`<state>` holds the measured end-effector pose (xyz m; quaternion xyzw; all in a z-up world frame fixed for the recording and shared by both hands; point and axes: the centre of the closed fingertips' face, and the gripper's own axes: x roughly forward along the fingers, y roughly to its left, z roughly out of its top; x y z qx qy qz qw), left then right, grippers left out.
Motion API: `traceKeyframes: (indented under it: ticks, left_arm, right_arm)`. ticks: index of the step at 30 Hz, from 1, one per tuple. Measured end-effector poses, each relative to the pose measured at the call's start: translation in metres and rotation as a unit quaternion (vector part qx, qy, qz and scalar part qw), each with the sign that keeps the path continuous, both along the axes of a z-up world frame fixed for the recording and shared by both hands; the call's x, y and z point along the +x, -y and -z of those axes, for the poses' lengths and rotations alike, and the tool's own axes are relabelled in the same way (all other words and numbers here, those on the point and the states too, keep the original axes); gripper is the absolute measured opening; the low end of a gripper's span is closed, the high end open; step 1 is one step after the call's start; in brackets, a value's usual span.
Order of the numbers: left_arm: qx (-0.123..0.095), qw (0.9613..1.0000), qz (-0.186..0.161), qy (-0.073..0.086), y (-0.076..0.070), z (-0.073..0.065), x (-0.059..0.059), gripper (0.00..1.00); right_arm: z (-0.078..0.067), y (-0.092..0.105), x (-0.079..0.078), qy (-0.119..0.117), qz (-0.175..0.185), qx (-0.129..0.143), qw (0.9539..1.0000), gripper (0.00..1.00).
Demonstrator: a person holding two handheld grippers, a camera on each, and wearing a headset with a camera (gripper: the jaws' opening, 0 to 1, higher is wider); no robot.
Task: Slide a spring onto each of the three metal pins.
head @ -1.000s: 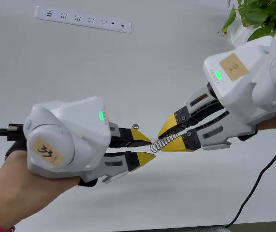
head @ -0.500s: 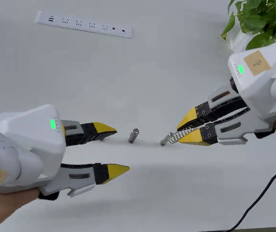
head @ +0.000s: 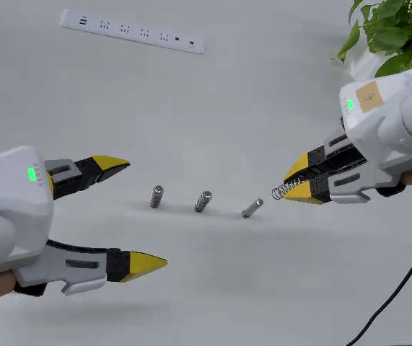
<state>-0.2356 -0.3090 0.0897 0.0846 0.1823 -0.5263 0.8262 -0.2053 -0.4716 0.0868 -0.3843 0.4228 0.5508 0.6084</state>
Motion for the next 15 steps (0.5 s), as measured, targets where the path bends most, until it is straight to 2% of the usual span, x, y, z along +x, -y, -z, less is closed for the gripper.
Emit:
traceKeyframes:
  ticks: [6, 7, 15]
  left_arm:
    - [-0.007, 1.0000, 0.003, -0.002, 0.000, 0.004, -0.002, 0.90]
    - [-0.006, 1.0000, 0.006, 0.002, 0.000, 0.005, -0.002, 0.91]
    - [-0.009, 0.9999, 0.007, -0.011, -0.002, 0.011, -0.005, 0.94]
  right_arm:
    - [0.018, 0.002, 0.003, 0.000, -0.010, -0.024, 0.9997, 0.07]
    - [0.020, 0.001, 0.004, -0.001, -0.010, -0.024, 0.9997, 0.07]
    - [0.034, -0.003, 0.008, -0.012, -0.009, -0.030, 0.9994, 0.07]
